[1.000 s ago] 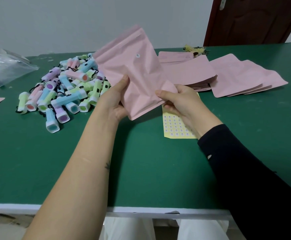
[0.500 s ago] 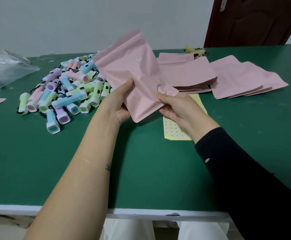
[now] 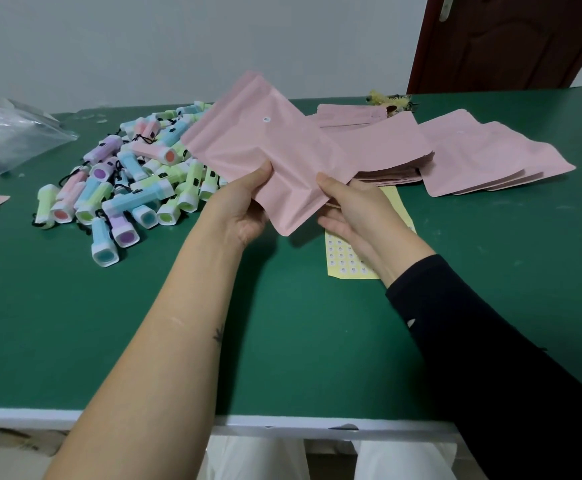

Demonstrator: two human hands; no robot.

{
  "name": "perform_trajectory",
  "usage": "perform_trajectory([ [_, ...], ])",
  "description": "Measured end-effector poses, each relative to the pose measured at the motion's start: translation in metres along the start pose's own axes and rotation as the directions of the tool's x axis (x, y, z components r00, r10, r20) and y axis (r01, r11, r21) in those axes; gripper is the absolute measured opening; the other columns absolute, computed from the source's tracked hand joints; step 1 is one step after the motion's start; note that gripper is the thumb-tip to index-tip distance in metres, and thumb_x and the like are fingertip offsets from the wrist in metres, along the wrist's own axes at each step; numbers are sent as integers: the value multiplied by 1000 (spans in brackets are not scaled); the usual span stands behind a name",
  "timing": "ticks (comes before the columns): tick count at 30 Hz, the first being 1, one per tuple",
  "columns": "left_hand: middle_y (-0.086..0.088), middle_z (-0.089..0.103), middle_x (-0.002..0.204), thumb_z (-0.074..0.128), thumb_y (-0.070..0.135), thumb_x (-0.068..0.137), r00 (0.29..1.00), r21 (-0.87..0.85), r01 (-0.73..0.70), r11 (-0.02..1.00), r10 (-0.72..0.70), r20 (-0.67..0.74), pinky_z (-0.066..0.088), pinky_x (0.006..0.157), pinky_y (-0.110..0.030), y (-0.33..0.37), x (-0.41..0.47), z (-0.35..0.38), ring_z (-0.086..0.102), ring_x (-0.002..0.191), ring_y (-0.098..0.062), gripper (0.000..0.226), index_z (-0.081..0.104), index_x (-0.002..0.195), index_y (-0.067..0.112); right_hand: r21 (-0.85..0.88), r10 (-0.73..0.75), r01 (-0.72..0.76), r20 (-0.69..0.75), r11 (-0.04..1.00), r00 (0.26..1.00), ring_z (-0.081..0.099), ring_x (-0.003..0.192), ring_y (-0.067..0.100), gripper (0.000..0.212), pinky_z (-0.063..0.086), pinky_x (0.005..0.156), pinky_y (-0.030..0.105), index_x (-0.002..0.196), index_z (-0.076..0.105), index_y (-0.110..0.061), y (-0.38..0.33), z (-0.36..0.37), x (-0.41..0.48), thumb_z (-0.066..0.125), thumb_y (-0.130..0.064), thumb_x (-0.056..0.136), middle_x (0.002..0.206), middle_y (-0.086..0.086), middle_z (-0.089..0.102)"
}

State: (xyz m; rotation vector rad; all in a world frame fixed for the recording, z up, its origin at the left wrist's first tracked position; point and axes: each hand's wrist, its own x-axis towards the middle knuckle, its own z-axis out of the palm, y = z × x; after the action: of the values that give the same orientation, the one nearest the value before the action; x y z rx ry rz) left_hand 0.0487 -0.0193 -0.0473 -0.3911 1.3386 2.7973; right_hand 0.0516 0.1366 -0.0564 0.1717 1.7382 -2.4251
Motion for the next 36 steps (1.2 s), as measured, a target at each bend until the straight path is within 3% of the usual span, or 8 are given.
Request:
perform_trajectory([
  [5,-13,73,110,66,4,90,1000,-44,-11,999,9,-30,60,81,-41,1,1,0,72,99,-25,22,66,112,2,-32,8,-8,-9,999,1000,71,82,14,15,58,66,23,85,63,-12,0,1,-2,68,-24,91,96,4,72],
  [9,-12,74,104,66,3,90,1000,-79,-9,997,9,7,60,82,-43,2,0,1,73,94,-26,19,66,110,3,-122,-92,86,-45,989,995,65,62,6,29,59,71,23,69,52,-12,-3,0,-2,66,-20,92,77,3,68],
  [17,-15,71,116,63,11,94,999,-107,3,994,0,32,53,94,-52,3,-1,0,69,106,-31,33,61,126,2,-191,-96,105,53,976,994,70,71,10,23,60,72,25,74,60,-12,-3,3,-7,66,-24,93,86,2,72],
  [21,-15,72,113,64,10,94,999,-63,9,998,-6,52,55,90,-53,1,-3,2,70,103,-31,28,63,120,2,-238,-130,130,13,963,991,65,57,3,17,58,65,18,84,64,-2,-4,1,-4,67,-17,91,74,1,66],
  [24,-14,74,108,65,11,93,999,-74,-5,997,9,51,56,87,-54,0,-2,3,72,99,-30,22,65,114,4,-302,-162,151,-11,941,987,62,61,6,29,57,63,18,99,63,9,-5,1,-3,66,-18,92,78,6,63],
  [28,-14,74,108,65,16,94,999,-110,-7,994,12,47,57,85,-53,1,1,0,72,98,-30,26,64,117,4,-251,-165,162,8,954,986,67,63,6,22,60,67,23,74,60,-11,-3,4,-6,66,-22,92,79,3,69],
  [31,-14,74,107,65,18,94,999,-113,-6,994,11,43,59,81,-52,2,2,-1,72,96,-30,27,64,116,3,-160,-101,110,64,981,993,70,85,18,14,59,71,25,90,67,-14,-4,4,-7,66,-28,92,103,6,73],
  [36,-13,75,102,66,12,92,1000,-56,-5,998,4,-13,60,76,-50,-1,1,3,73,92,-29,21,67,111,2,-149,-79,90,73,985,994,70,98,21,24,59,83,33,108,67,-9,1,5,-6,72,-21,87,107,6,73],
])
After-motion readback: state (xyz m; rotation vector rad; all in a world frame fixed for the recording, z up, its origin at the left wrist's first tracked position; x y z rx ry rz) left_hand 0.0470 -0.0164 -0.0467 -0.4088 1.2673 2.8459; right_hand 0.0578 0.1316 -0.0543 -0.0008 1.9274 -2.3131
